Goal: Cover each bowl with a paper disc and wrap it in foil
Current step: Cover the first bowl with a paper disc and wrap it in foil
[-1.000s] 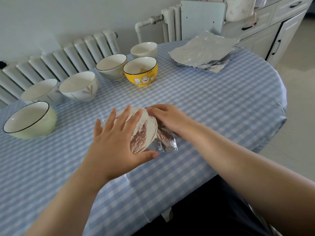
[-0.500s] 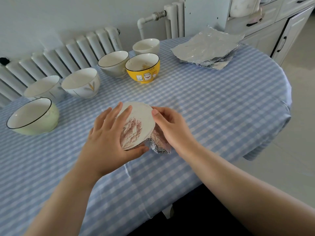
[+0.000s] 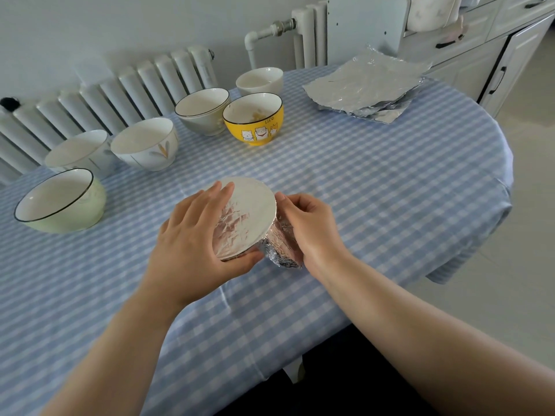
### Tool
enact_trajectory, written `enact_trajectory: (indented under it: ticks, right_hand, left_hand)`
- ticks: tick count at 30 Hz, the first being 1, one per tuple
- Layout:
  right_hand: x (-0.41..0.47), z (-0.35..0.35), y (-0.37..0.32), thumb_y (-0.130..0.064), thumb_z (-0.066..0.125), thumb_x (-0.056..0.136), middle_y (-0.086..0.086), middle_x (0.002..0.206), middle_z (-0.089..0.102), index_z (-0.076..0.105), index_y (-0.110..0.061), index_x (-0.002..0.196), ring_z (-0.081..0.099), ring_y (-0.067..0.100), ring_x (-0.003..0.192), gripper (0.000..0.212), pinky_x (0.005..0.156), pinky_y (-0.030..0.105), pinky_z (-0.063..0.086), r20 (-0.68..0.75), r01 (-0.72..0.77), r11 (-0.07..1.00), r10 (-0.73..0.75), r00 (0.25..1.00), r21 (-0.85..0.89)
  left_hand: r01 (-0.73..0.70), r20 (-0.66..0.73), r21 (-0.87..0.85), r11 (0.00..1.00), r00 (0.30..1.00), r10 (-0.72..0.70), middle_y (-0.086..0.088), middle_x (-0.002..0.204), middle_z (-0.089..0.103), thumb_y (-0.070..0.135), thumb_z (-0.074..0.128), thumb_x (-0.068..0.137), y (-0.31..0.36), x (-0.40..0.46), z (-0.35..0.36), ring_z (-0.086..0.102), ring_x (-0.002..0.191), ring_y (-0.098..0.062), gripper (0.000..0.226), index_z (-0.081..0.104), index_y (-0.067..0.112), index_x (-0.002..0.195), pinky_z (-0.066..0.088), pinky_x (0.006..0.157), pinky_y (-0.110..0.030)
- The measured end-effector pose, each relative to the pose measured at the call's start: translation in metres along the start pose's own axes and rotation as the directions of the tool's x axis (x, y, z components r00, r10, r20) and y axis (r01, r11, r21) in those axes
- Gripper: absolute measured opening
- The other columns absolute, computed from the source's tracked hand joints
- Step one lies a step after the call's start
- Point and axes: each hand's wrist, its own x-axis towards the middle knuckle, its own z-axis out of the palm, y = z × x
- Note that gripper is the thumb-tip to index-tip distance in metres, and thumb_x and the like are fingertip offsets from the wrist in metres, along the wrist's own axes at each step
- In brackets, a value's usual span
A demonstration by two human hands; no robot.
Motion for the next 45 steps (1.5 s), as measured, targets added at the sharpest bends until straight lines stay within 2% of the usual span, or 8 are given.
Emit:
enact_trajectory:
  ticks: [15,20,26,30,34,36,40,45]
  right_hand:
    - [0.006,0.008,0.006,-0.02,0.062,0.096,0.003,0.082,0.071,0.065,-0.018,0.09,0.069,0.022,0.074,0.006,0.078,0.047,0.059,-0.058,-0.05,0.994,0.045,0.997,-0.097]
    - [0.009,0.01,0.006,0.005,0.043,0.093,0.0,0.094,0.068,0.055,-0.026,0.11,0.069,0.018,0.082,0.037,0.079,0.042,0.06,-0.026,-0.036,0.989,0.033,0.999,-0.143]
    - [0.016,0.009,-0.003,0.013,0.042,0.08,0.003,0.088,0.07,0.067,-0.015,0.099,0.068,0.022,0.081,0.042,0.074,0.036,0.056,0.081,0.001,0.926,0.032,0.996,-0.378]
    - [0.028,0.007,-0.019,0.005,0.055,0.081,-0.009,0.074,0.068,0.066,-0.024,0.081,0.064,0.01,0.07,0.031,0.066,0.026,0.052,0.18,0.116,0.83,-0.019,0.983,-0.545]
    - [0.038,0.007,-0.035,0.004,0.05,0.089,-0.001,0.074,0.067,0.068,-0.017,0.089,0.061,0.007,0.055,0.027,0.049,0.021,0.047,0.24,0.108,0.783,0.053,0.969,-0.612]
    - [0.04,0.003,-0.034,0.004,0.04,0.097,0.006,0.077,0.066,0.066,-0.009,0.099,0.058,0.005,0.046,0.029,0.041,0.019,0.047,0.217,0.043,0.853,0.083,0.973,-0.519]
    - [0.04,0.008,-0.027,-0.02,0.047,0.103,0.007,0.099,0.073,0.068,-0.01,0.103,0.07,0.017,0.086,0.024,0.085,0.035,0.058,0.032,0.114,0.948,-0.109,0.994,-0.298]
    - [0.016,0.01,-0.011,-0.04,0.057,0.097,-0.009,0.082,0.073,0.07,-0.026,0.09,0.071,0.009,0.081,0.02,0.076,0.039,0.06,0.046,0.143,0.947,-0.136,0.99,-0.287]
  left_hand:
    - [0.012,-0.01,0.003,1.0,1.0,-0.012,0.008,0.147,0.045,0.086,0.047,0.065,0.002,0.0,0.0,0.037,0.135,-0.017,0.104,0.028,0.031,0.152,0.035,0.106,-0.049]
    - [0.02,-0.01,-0.002,1.0,1.0,-0.02,0.008,0.149,0.042,0.087,0.046,0.065,0.002,0.0,0.0,0.033,0.136,-0.014,0.105,0.025,0.032,0.152,0.035,0.106,-0.049]
    - [0.039,-0.017,-0.002,0.999,0.999,-0.039,0.006,0.153,0.038,0.087,0.046,0.064,0.004,0.0,0.0,0.032,0.138,-0.017,0.109,0.021,0.03,0.154,0.037,0.105,-0.051]
    - [0.113,-0.026,0.011,0.993,0.993,-0.113,0.006,0.155,0.033,0.088,0.052,0.064,0.007,0.009,0.004,0.03,0.14,-0.019,0.112,0.016,0.031,0.154,0.035,0.105,-0.051]
    - [0.164,-0.008,0.026,0.986,0.986,-0.164,0.005,0.159,0.027,0.085,0.053,0.064,0.009,0.017,0.005,0.026,0.143,-0.021,0.113,0.01,0.032,0.155,0.032,0.109,-0.052]
    - [0.172,0.008,0.034,0.984,0.985,-0.173,0.005,0.16,0.025,0.086,0.05,0.064,0.01,0.017,0.004,0.024,0.144,-0.021,0.114,0.007,0.033,0.156,0.031,0.11,-0.052]
    - [0.178,0.04,0.054,0.982,0.983,-0.181,0.005,0.162,0.021,0.09,0.042,0.063,0.011,0.018,0.002,0.02,0.147,-0.021,0.116,0.003,0.033,0.156,0.028,0.113,-0.051]
    - [0.181,0.018,0.049,0.982,0.983,-0.182,0.005,0.161,0.024,0.086,0.049,0.066,0.01,0.017,0.001,0.02,0.146,-0.019,0.114,0.006,0.031,0.156,0.028,0.112,-0.048]
